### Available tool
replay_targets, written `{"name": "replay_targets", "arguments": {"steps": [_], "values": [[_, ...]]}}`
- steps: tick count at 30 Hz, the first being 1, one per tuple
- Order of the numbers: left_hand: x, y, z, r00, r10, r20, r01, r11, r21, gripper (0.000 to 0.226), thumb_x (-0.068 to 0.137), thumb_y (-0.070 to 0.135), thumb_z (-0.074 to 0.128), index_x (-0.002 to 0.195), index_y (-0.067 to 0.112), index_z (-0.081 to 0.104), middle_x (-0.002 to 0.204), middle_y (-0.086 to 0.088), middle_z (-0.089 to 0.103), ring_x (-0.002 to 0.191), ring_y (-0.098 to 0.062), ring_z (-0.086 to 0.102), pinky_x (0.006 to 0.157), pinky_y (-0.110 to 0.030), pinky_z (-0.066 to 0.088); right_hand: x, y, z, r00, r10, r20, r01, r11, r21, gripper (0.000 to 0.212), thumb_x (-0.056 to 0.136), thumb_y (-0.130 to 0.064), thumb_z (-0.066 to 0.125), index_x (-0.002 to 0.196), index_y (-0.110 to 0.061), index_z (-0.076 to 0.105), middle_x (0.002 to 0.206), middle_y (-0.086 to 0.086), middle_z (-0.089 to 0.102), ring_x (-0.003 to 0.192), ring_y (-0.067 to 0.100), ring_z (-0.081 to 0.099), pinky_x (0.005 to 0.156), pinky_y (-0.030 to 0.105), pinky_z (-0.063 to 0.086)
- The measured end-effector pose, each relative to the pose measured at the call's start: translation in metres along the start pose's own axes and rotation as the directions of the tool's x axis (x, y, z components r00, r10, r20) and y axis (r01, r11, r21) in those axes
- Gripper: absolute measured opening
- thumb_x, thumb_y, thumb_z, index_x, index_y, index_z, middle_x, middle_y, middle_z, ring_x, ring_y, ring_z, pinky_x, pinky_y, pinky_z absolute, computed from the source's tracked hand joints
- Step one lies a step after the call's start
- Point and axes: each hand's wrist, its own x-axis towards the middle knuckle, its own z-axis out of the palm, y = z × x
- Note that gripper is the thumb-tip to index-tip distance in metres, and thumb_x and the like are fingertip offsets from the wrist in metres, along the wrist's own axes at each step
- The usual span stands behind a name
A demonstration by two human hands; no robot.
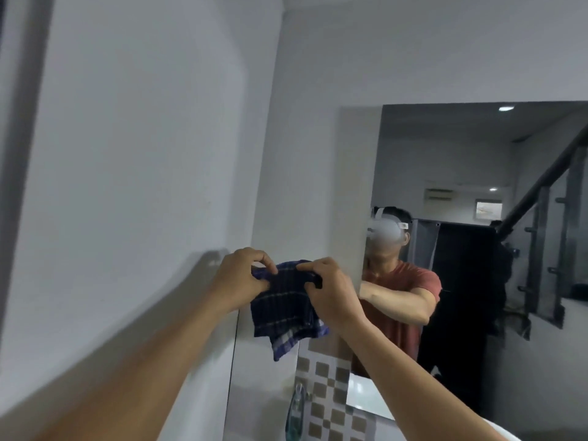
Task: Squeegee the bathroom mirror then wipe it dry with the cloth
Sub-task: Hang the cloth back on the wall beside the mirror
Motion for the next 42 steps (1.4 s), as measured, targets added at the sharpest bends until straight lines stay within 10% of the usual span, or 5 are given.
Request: {"name": "replay_targets", "arguments": {"steps": [8, 17, 26, 31, 42], "values": [[0.031, -0.035, 0.032, 0.993, 0.116, -0.016, -0.109, 0.964, 0.243, 0.025, 0.093, 0.000, 0.057, 0.107, 0.013, 0.073, 0.105, 0.002, 0.062, 0.087, -0.017, 0.062, 0.082, -0.038, 0.056, 0.012, 0.026, 0.037, 0.993, -0.090, 0.076, 0.110, 0.944, -0.312, 0.036, 0.099, -0.008, 0.050, 0.131, -0.023, 0.058, 0.129, 0.001, 0.040, 0.095, 0.026, 0.063, 0.080, 0.036, 0.059], [0.018, -0.054, 0.049, 0.986, 0.141, 0.086, -0.163, 0.914, 0.372, 0.027, 0.095, 0.003, 0.057, 0.115, 0.011, 0.072, 0.114, 0.003, 0.056, 0.088, -0.016, 0.060, 0.077, -0.028, 0.053, 0.009, 0.027, 0.047, 0.952, -0.201, 0.230, 0.295, 0.802, -0.519, 0.030, 0.096, -0.025, 0.047, 0.120, -0.020, 0.062, 0.139, 0.001, 0.042, 0.121, 0.028, 0.038, 0.105, 0.038, 0.038], [0.013, -0.048, 0.040, 0.980, -0.010, 0.197, -0.065, 0.926, 0.371, 0.030, 0.097, 0.034, 0.054, 0.125, 0.026, 0.063, 0.126, 0.006, 0.059, 0.107, -0.017, 0.060, 0.095, -0.036, 0.051, 0.002, 0.030, 0.047, 0.948, -0.115, 0.297, 0.190, 0.952, -0.239, 0.043, 0.094, -0.037, 0.053, 0.135, -0.023, 0.049, 0.127, -0.004, 0.054, 0.111, 0.020, 0.043, 0.100, 0.035, 0.041], [0.010, -0.045, 0.035, 0.986, 0.035, 0.165, -0.106, 0.888, 0.446, 0.023, 0.097, 0.033, 0.054, 0.118, 0.032, 0.064, 0.107, 0.011, 0.068, 0.086, -0.010, 0.054, 0.065, -0.019, 0.038, 0.012, 0.026, 0.044, 0.937, -0.077, 0.342, 0.172, 0.951, -0.257, 0.036, 0.092, -0.029, 0.056, 0.128, -0.025, 0.055, 0.120, -0.002, 0.058, 0.107, 0.022, 0.044, 0.094, 0.035, 0.041], [-0.003, -0.060, 0.051, 0.988, 0.150, 0.031, -0.152, 0.939, 0.307, 0.040, 0.095, 0.018, 0.055, 0.132, 0.030, 0.061, 0.134, 0.012, 0.062, 0.127, -0.013, 0.052, 0.106, -0.026, 0.041, -0.004, 0.026, 0.037, 0.968, -0.057, 0.245, 0.096, 0.984, -0.150, 0.037, 0.095, -0.025, 0.060, 0.131, -0.030, 0.058, 0.124, -0.007, 0.066, 0.112, 0.022, 0.046, 0.093, 0.035, 0.040]]}}
